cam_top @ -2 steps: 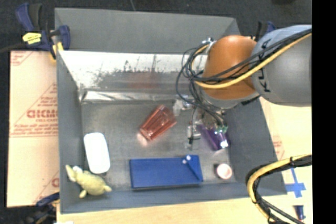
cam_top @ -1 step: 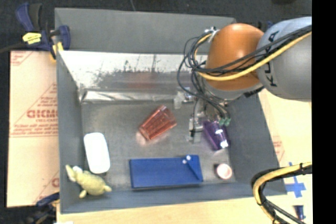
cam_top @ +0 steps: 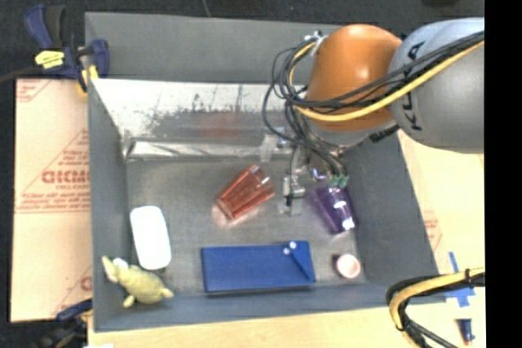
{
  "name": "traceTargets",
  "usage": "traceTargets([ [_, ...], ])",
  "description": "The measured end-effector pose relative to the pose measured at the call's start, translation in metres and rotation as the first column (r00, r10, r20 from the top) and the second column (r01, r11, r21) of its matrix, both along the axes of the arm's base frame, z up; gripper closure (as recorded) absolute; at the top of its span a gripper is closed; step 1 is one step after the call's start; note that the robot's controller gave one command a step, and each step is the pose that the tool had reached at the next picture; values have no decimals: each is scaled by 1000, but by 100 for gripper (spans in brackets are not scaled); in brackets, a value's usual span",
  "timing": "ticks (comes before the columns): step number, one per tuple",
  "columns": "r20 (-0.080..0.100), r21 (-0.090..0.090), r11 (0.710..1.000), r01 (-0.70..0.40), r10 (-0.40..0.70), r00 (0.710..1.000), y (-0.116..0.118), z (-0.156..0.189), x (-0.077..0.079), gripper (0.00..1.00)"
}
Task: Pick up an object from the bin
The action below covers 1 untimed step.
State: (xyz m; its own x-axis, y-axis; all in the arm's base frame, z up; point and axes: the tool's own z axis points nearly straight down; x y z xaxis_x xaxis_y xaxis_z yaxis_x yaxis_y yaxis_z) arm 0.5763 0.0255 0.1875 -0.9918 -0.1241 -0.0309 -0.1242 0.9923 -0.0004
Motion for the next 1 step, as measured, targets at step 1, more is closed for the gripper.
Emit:
traceTargets([
  [1, 9, -7, 991, -135, 135, 991, 9, -71, 58, 0],
])
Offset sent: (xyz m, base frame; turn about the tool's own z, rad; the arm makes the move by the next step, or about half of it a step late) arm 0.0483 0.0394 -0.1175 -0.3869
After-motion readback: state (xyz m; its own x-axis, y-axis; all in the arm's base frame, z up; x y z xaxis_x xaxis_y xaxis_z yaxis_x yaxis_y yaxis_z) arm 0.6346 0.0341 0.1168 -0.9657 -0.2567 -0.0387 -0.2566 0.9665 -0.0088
